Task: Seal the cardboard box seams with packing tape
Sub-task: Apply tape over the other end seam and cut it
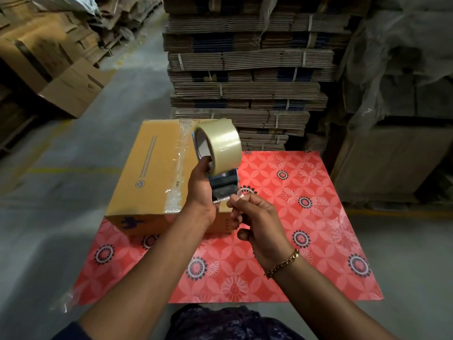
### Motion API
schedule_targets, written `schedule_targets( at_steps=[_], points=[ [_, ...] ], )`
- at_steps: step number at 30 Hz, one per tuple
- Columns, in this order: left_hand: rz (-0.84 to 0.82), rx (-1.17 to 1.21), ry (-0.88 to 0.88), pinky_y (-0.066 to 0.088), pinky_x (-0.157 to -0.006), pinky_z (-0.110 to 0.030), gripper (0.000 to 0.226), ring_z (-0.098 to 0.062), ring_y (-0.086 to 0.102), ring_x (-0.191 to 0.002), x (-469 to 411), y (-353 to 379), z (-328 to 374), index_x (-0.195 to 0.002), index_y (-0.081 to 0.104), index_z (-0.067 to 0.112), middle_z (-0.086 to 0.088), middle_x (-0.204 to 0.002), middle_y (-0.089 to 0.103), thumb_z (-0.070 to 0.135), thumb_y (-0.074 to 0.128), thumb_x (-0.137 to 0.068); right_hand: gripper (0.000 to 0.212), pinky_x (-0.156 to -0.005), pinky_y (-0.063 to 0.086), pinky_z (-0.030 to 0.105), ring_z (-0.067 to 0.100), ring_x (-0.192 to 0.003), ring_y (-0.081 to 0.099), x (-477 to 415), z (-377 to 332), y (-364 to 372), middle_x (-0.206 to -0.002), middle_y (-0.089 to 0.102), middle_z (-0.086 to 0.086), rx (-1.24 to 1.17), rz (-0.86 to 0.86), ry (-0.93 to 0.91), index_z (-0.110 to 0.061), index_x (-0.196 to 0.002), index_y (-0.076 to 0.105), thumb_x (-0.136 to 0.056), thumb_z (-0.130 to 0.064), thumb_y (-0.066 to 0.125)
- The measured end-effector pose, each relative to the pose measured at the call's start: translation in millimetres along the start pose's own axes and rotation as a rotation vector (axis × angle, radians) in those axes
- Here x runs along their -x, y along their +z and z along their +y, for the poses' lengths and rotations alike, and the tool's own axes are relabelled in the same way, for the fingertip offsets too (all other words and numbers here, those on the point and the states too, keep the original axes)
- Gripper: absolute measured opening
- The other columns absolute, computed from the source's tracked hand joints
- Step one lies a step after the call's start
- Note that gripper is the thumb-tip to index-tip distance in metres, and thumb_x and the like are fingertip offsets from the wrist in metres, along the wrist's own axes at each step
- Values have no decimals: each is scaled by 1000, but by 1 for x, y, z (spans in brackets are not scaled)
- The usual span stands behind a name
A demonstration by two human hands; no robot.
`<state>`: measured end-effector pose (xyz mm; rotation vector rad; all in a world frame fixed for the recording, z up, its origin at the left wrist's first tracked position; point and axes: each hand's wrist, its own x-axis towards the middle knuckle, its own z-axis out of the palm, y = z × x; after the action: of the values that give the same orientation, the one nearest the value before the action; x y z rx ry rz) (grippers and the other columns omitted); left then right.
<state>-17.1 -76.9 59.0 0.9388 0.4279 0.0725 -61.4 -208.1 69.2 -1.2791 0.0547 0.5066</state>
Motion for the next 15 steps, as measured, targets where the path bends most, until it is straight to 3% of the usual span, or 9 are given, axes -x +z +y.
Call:
schedule_targets(
  at_steps=[2, 5, 11, 15],
  points=[
    [-22, 9, -15, 50, -63, -34, 48, -25, 67, -62, -10, -5, 3, -96, 70, 4, -11, -77, 71, 46, 56, -78, 11, -39, 29, 20, 12, -49, 47, -2, 2, 7, -57, 54, -1, -17, 25, -14, -5, -85, 63, -92, -13, 65],
    [-65, 50, -57, 50, -61, -32, 45, -26, 66, -59, -20, -7, 5, -95, 69, 3, -12, -78, 70, 41, 46, -91, 24, -39, 29, 21, 12, -48, 46, -6, 5, 13, -55, 52, -1, -45, 65, -31, -13, -69, 58, -92, -12, 64],
    [-120, 62, -111, 51, -53, -29, 43, -26, 63, -54, -40, -14, 8, -81, 73, 3, -12, -70, 70, 40, 55, -70, 20, -39, 30, 21, 11, -47, 47, -8, 17, 23, -56, 53, 1, -23, 141, -49, -9, -74, 59, -93, -11, 62],
    [-124, 64, -120, 51, -55, -29, 39, -25, 64, -57, -60, -27, 8, -82, 75, 7, -11, -74, 71, 38, 53, -77, 15, -39, 31, 22, 10, -48, 48, -14, 27, 31, -57, 54, 1, -6, 174, -39, -4, -81, 61, -93, -12, 64]
  ],
)
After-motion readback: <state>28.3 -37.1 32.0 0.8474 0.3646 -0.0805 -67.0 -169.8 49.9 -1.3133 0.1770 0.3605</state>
